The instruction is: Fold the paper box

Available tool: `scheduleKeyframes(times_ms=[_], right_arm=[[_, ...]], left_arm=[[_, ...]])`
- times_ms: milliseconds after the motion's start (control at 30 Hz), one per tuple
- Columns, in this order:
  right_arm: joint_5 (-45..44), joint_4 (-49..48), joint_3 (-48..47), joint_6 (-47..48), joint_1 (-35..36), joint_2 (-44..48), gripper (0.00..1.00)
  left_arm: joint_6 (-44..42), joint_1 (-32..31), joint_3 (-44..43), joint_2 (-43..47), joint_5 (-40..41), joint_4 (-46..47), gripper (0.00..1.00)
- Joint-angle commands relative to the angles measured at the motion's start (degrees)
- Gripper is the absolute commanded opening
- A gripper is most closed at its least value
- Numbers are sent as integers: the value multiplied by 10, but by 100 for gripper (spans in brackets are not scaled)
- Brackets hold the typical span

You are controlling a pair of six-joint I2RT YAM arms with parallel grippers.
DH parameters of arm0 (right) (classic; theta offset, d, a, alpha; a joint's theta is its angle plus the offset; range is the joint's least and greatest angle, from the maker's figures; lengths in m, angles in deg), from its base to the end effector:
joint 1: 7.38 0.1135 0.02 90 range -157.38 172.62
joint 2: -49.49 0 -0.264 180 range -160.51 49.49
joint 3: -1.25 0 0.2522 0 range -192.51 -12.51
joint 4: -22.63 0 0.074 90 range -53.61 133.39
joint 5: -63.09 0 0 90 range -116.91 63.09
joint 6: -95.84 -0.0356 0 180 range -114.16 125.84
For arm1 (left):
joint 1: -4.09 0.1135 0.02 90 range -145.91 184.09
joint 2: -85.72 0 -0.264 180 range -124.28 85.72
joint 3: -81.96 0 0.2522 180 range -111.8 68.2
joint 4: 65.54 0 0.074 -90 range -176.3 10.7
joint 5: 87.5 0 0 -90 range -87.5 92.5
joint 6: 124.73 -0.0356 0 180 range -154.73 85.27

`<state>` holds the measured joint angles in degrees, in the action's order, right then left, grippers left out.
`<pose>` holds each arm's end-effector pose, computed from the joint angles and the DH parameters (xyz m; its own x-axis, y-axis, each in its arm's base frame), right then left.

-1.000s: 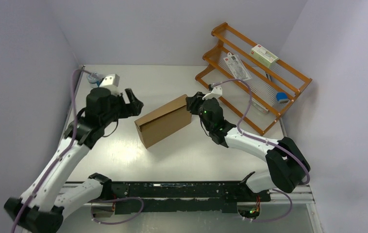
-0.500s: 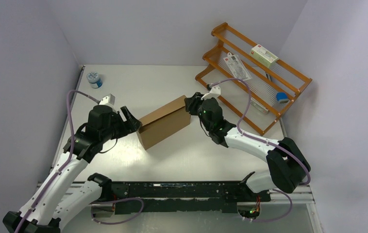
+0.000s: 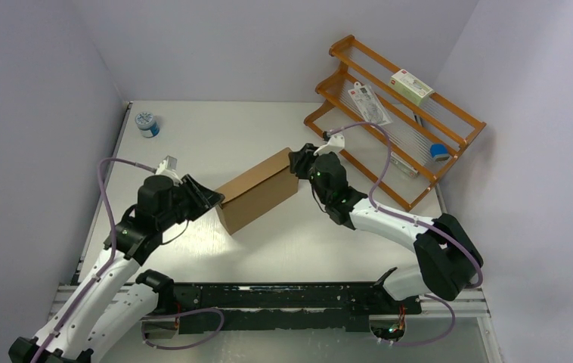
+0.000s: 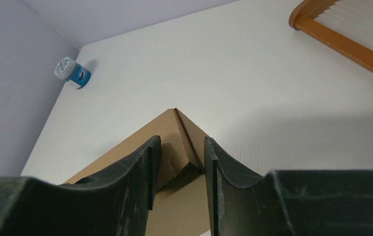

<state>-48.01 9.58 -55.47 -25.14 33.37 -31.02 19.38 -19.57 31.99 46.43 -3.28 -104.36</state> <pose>0.2452 0.1943 0.2522 -0.2966 0.3784 -0.8769 -0.2197 0.8665 0.4482 0.1451 -0.0675 0.2758 -0.6426 -0.5984 -0.4785 -0.0682 0.6667 -0.7422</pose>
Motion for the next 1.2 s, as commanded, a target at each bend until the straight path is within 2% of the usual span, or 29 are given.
scheduleKeyframes(times_ms=[0,233,367,567,700,933,1167], right_arm=[[31,92,33,6,11,-21,41],[75,120,51,1,10,8,41],[86,167,43,12,5,43,45],[115,224,11,33,-41,72,49],[175,232,2,37,-85,79,51],[305,229,0,33,-132,84,54],[371,206,6,20,-160,86,55]], left_arm=[[-15,-2,11,-32,-22,11,35],[-145,-2,-50,-119,52,30,30],[-220,2,-87,-172,70,60,30],[-301,55,-127,-234,63,96,31],[-311,94,-143,-252,7,96,34],[-294,110,-141,-230,-41,99,58],[-257,138,-133,-233,-143,112,62]])
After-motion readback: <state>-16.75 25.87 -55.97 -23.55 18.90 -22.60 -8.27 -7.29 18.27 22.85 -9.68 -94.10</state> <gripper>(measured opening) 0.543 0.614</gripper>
